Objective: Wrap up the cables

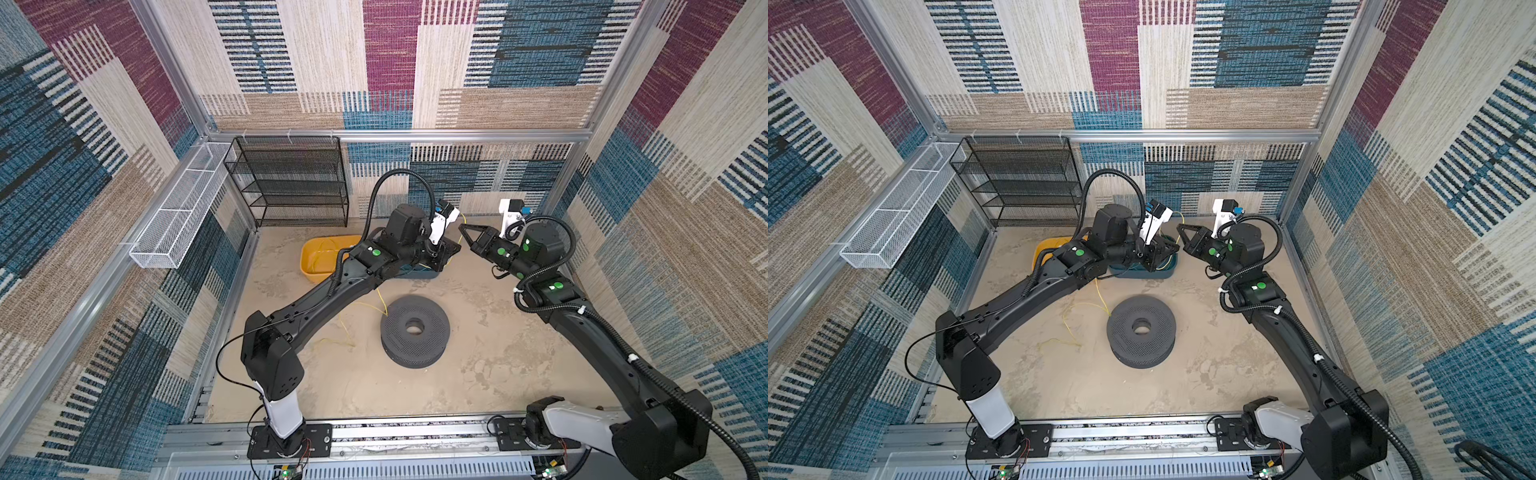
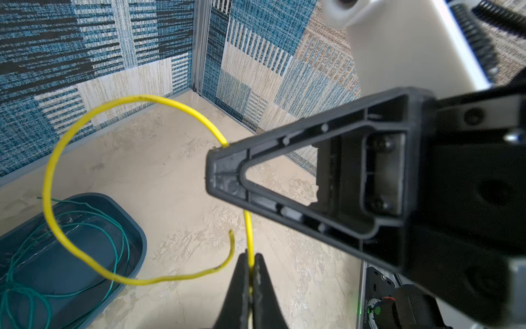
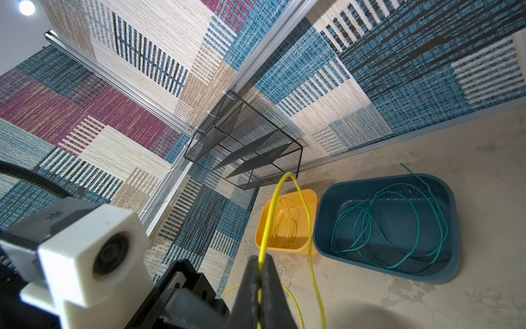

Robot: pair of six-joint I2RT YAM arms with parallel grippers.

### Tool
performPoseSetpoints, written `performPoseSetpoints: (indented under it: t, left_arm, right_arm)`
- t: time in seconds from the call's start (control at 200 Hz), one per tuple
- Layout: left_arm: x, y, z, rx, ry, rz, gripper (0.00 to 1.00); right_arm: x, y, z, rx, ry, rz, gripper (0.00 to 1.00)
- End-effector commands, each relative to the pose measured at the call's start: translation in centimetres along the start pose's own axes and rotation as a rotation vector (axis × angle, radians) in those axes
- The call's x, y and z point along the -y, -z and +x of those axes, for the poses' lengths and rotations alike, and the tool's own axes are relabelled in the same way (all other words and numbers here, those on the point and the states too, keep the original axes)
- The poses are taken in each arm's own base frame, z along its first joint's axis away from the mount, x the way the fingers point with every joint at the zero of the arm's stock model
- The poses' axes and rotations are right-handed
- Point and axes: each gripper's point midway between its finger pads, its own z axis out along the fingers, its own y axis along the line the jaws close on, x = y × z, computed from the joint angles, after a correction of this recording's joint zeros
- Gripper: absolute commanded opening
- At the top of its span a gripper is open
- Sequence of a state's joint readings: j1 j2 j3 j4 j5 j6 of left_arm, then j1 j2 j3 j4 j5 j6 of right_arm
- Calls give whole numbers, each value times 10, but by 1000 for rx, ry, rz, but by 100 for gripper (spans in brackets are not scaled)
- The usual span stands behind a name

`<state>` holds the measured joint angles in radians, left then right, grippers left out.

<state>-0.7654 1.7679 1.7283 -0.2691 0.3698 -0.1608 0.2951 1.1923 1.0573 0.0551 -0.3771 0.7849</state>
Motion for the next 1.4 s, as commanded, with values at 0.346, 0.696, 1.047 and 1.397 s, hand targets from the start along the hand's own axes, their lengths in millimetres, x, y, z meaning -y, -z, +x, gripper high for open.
performPoseSetpoints:
  t: [0.346, 0.696, 1.047, 1.397]
  left_arm:
    - [-2, 37, -9, 197, 69, 183, 0]
    - [-19, 76, -14, 359, 188, 359, 0]
    - [-13, 86, -5, 355, 135, 345, 0]
    - [-13, 92, -5, 356, 108, 305, 0]
  right_arm:
    - [3, 31, -23, 110, 194, 129, 32]
    - [21, 16, 58, -133, 74, -63, 44]
    - [16, 2, 79, -206, -285, -233, 67]
    - [2, 4, 74, -176, -521, -346, 72]
